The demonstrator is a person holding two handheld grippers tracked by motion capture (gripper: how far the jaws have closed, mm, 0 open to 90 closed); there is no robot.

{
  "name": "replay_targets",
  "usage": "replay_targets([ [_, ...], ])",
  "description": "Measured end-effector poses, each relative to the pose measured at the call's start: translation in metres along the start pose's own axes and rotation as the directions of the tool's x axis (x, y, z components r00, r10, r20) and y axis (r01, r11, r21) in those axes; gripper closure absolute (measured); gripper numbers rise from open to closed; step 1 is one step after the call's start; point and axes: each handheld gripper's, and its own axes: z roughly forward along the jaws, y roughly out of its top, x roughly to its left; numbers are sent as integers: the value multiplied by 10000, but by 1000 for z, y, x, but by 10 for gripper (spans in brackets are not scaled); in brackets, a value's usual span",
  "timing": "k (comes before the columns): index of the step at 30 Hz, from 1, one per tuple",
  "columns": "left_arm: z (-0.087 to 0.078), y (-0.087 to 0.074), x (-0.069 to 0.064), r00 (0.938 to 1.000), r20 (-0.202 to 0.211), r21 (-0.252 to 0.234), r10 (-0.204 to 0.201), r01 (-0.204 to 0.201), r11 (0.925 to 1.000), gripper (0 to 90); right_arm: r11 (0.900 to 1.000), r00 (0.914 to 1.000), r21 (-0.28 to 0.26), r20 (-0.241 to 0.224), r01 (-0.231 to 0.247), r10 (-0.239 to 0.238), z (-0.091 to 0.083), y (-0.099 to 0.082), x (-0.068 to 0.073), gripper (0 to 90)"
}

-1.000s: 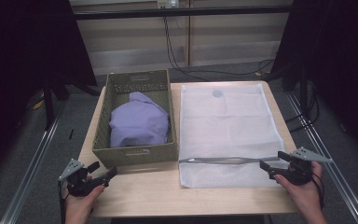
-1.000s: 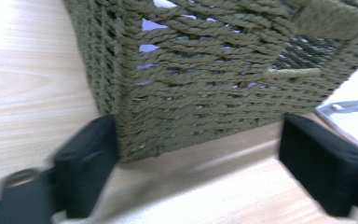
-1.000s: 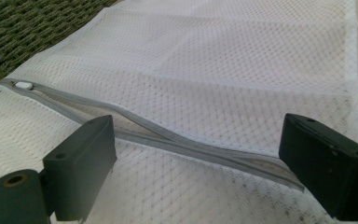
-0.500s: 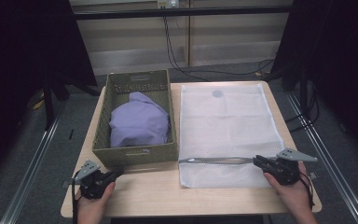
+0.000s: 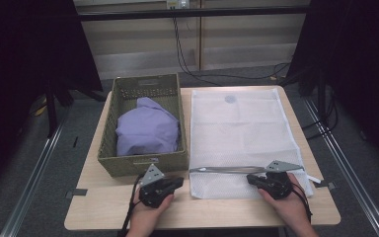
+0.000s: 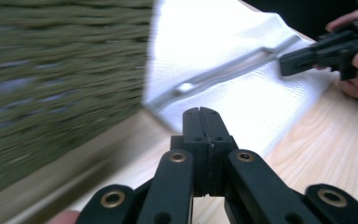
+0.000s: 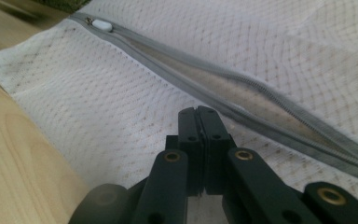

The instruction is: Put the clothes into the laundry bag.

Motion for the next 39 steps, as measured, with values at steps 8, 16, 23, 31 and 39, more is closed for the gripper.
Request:
replay_targets([
  [8, 44, 9, -28, 9993, 373, 308, -25, 14, 9995, 885, 9990, 9991, 438, -416, 27, -9, -1, -3, 9, 900],
  [16, 82, 10, -55, 9945, 641, 890, 832, -887, 9921, 900, 9976, 9958, 628, -885, 275, -219, -2, -4, 16, 900],
  [23, 89, 7, -61, 9924, 306, 1629, 1193, -1227, 9790, 900, 9983, 9958, 152, -728, 571, -558, -14, 1, 15, 893],
  [31, 91, 7, -58, 9953, 149, 2059, 961, -971, 9737, 900, 9944, 9996, -1042, 249, 160, -134, -25, 7, 0, 814],
  [39, 92, 7, -56, 9963, 349, 2053, 780, -835, 9751, 900, 9951, 9945, -840, 950, 515, -434, -6, 8, -6, 732],
])
